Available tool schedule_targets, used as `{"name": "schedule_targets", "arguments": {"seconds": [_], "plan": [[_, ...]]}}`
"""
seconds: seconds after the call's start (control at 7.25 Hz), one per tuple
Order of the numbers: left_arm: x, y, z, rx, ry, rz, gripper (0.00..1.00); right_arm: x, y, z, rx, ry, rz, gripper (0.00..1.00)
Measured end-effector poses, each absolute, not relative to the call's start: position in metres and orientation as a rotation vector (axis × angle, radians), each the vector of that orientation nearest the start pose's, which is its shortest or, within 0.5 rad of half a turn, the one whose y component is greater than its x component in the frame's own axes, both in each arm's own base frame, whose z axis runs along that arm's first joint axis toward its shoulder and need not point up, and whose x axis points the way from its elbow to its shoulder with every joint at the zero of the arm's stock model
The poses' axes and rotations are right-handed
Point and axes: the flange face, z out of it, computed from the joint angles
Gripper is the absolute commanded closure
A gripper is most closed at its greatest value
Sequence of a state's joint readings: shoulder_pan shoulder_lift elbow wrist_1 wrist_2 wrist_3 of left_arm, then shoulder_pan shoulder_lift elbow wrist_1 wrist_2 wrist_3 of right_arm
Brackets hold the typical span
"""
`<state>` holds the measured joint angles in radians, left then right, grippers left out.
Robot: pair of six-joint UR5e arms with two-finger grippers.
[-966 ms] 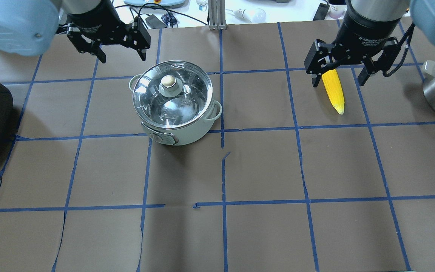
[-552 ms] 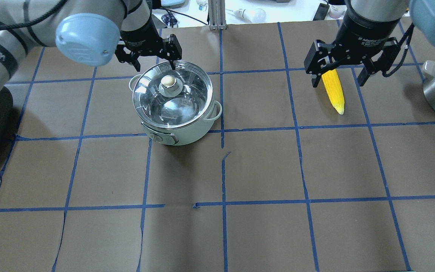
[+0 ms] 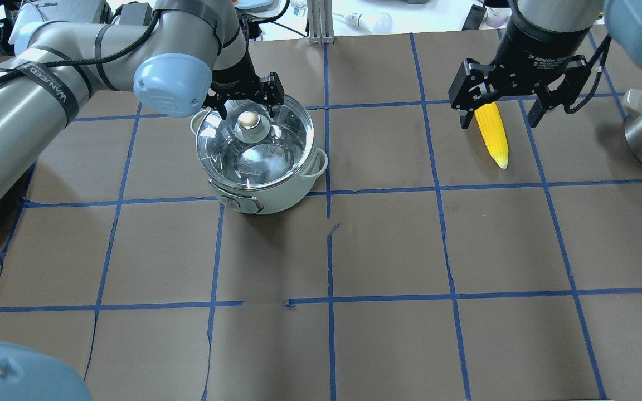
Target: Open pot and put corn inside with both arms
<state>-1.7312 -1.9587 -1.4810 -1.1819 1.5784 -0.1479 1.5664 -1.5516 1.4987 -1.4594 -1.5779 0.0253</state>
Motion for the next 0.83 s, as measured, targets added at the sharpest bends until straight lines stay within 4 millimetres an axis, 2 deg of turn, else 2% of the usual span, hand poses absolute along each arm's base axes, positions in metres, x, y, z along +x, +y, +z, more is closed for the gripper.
{"name": "schedule_targets", "arguments": {"seconds": [0.14, 0.41, 0.55, 0.69, 0.83], "plan": [[-0.234, -0.612, 0.343, 0.021, 3.145, -0.143, 0.11, 0.13, -0.496, 0.502, 0.04, 3.148, 0.09, 0.0], [-0.233, -0.61, 0.336, 0.031, 3.143, -0.137, 0.55, 0.116, -0.502, 0.502, 0.091, 3.147, 0.061, 0.0], [-0.233, -0.61, 0.335, 0.035, 3.141, -0.136, 0.64, 0.104, -0.505, 0.502, 0.128, 3.145, 0.06, 0.0], [-0.233, -0.609, 0.338, 0.032, 3.141, -0.14, 0.88, 0.095, -0.507, 0.501, 0.154, 3.143, 0.064, 0.0], [-0.233, -0.608, 0.342, 0.028, 3.141, -0.147, 0.92, 0.088, -0.511, 0.498, 0.181, 3.141, 0.07, 0.0]]}}
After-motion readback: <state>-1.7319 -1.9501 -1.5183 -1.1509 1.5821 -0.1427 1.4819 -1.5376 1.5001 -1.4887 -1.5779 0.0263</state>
